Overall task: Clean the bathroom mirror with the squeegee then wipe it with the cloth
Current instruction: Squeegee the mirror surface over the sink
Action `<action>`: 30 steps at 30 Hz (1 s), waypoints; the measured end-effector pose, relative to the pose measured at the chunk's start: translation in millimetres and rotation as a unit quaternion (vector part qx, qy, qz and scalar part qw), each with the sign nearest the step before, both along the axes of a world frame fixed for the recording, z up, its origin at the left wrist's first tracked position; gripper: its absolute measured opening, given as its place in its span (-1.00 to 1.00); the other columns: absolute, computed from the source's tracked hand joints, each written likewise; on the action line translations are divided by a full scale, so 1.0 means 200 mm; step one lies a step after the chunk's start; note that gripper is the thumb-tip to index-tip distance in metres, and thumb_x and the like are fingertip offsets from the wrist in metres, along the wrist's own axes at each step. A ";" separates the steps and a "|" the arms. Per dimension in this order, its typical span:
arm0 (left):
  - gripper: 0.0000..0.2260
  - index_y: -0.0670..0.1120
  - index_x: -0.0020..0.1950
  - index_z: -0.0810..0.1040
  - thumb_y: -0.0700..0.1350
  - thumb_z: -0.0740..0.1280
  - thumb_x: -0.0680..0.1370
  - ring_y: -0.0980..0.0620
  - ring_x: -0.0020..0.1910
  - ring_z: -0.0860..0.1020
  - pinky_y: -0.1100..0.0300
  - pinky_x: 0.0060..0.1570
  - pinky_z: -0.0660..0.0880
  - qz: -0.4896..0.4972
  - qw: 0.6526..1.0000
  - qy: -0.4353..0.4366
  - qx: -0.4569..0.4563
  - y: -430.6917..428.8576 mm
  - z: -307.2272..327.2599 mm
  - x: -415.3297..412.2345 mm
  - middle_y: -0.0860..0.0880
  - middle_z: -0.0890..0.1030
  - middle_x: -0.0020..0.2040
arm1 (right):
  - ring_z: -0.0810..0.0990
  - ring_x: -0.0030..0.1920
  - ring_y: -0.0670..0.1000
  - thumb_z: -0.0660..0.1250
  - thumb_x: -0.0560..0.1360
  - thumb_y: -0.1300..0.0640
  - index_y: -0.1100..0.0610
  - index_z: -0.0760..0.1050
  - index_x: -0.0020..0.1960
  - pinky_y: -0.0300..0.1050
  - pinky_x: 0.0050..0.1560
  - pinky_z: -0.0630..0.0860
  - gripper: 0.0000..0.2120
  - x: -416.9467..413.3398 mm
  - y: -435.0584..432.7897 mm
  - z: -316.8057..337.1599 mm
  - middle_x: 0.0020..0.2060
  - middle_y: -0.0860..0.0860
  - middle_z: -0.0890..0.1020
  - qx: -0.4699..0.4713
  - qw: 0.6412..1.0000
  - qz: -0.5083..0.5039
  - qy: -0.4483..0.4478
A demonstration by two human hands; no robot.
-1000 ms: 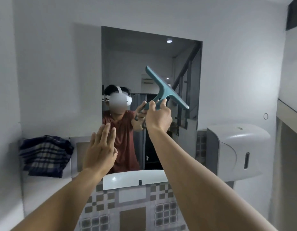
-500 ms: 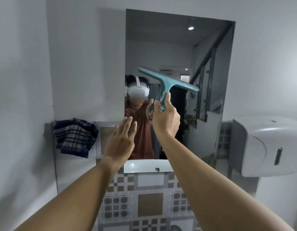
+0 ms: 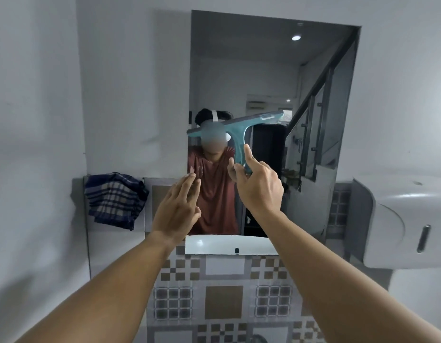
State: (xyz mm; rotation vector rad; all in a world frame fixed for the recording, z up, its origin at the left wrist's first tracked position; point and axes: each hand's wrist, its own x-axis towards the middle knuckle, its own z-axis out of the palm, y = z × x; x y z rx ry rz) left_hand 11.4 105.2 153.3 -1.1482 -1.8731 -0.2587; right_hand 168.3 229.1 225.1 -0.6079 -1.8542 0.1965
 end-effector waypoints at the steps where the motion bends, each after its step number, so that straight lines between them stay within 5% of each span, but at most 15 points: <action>1: -0.18 -0.31 0.47 0.39 -0.04 0.63 0.33 -0.23 0.44 0.44 -0.08 0.42 0.42 -0.005 1.000 -0.001 0.003 0.00 0.00 0.00 -0.30 0.42 0.46 | 0.65 -0.10 0.07 0.20 0.64 -0.17 -0.20 0.28 0.53 -0.12 -0.28 0.45 -0.53 0.03 0.03 0.00 0.03 -0.02 0.66 0.014 1.000 -0.009 -0.017; 15: -0.25 -0.26 0.40 0.47 0.07 0.62 0.34 -0.29 0.30 0.53 -0.13 0.34 0.46 -0.018 1.000 -0.012 0.017 -0.02 0.03 0.03 -0.29 0.50 0.37 | 0.56 -0.22 0.07 0.12 0.66 -0.11 -0.30 0.19 0.54 -0.12 -0.33 0.45 -0.55 0.44 0.41 0.16 0.00 -0.07 0.56 0.197 0.951 -0.075 -0.228; 19: -0.18 -0.16 0.48 0.36 0.01 0.63 0.32 -0.28 0.22 0.57 -0.14 0.25 0.55 -0.022 1.000 -0.005 0.009 -0.02 0.11 0.05 -0.27 0.52 0.33 | 0.60 -0.19 0.08 -0.02 0.63 -0.14 -0.32 0.16 0.55 -0.11 -0.33 0.46 -0.52 0.53 0.48 0.25 0.06 -0.05 0.58 0.238 0.929 -0.096 -0.266; 25: -0.13 -0.12 0.51 0.31 -0.07 0.63 0.28 -0.27 0.31 0.46 -0.16 0.29 0.51 0.021 0.999 0.007 -0.037 0.02 0.22 0.08 -0.24 0.40 0.41 | 0.56 -0.20 0.03 0.09 0.66 -0.06 -0.28 0.13 0.57 -0.10 -0.33 0.45 -0.50 0.58 0.55 0.27 0.01 -0.01 0.54 0.252 0.922 -0.099 -0.278; 30: -0.18 -0.14 0.54 0.31 -0.11 0.59 0.35 -0.26 0.36 0.42 -0.17 0.32 0.48 0.032 0.999 0.014 -0.031 0.03 0.19 0.07 -0.24 0.34 0.46 | 0.46 -0.28 0.03 0.08 0.66 -0.06 -0.28 0.17 0.55 -0.08 -0.34 0.48 -0.53 0.61 0.64 0.13 -0.02 -0.02 0.53 0.192 0.952 -0.086 -0.222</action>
